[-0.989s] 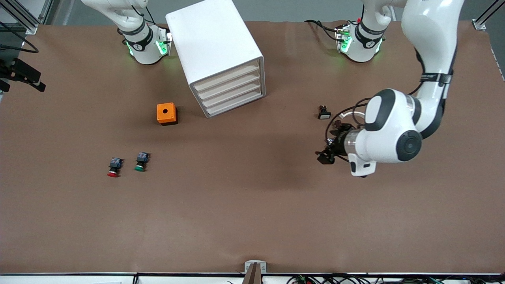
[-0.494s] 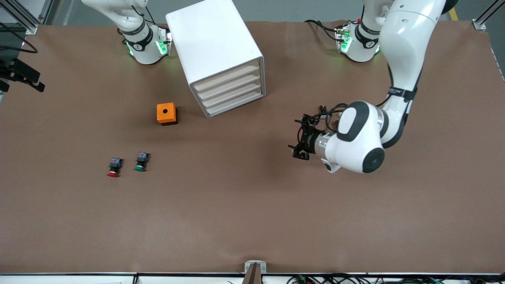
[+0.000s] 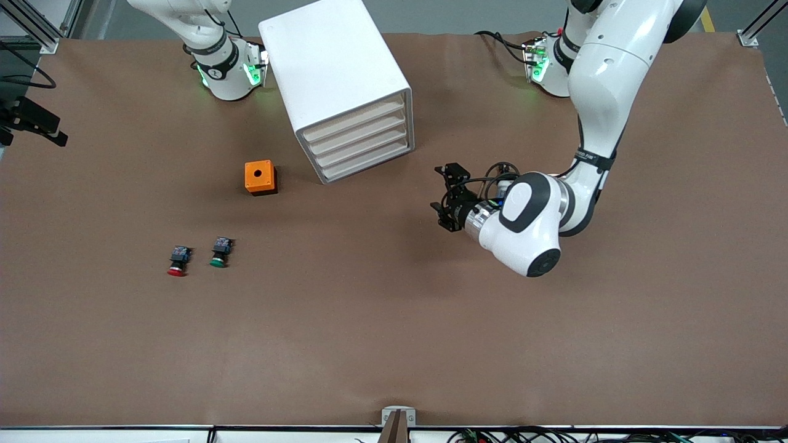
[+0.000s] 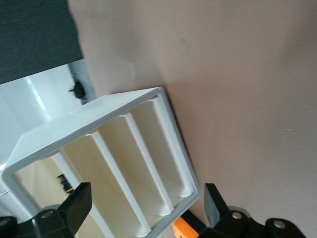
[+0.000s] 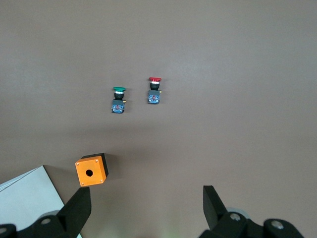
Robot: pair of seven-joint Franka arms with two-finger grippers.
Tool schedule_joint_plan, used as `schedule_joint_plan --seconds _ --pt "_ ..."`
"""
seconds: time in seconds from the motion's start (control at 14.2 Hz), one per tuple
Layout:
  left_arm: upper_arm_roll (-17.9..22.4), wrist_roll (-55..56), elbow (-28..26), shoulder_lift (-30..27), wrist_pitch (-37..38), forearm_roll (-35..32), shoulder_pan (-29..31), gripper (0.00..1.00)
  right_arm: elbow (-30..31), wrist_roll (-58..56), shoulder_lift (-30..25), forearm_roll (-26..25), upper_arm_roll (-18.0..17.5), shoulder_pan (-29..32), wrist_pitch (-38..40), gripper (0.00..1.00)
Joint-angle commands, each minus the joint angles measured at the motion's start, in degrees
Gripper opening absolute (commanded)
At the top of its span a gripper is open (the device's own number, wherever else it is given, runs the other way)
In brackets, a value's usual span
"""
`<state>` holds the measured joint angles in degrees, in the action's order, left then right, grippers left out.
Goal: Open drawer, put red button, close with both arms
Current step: 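Move the left gripper toward the white cabinet's top drawer handle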
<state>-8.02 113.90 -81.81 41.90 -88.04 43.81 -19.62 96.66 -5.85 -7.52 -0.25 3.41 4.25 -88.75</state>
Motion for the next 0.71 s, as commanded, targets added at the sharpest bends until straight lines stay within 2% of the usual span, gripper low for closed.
schedule_joint_plan --seconds 0.0,0.35,0.42,0.56,0.64 --pt "0.11 3.34 1.92 2.39 3.05 3.81 -1.56 1.00 -0.68 -0.48 0.22 0.43 -0.77 1.11 0.06 1.00" --pt "0.20 6.23 1.92 4.94 3.84 7.51 -4.02 1.00 -0.68 -0.47 0.31 0.43 -0.77 1.02 -0.11 1.00" --pt "0.20 7.03 1.92 5.47 3.84 7.69 -4.72 0.96 -0.68 -0.39 0.31 0.43 -0.77 1.02 -0.11 1.00" --pt "0.20 7.12 1.83 6.08 3.84 8.39 -6.04 0.68 -0.77 -0.47 0.31 0.43 -0.77 0.85 -0.20 1.00" --pt "0.20 7.21 1.83 6.44 4.19 9.79 -6.13 0.58 -0.77 -0.39 0.22 0.51 -0.77 0.84 -0.29 1.00"
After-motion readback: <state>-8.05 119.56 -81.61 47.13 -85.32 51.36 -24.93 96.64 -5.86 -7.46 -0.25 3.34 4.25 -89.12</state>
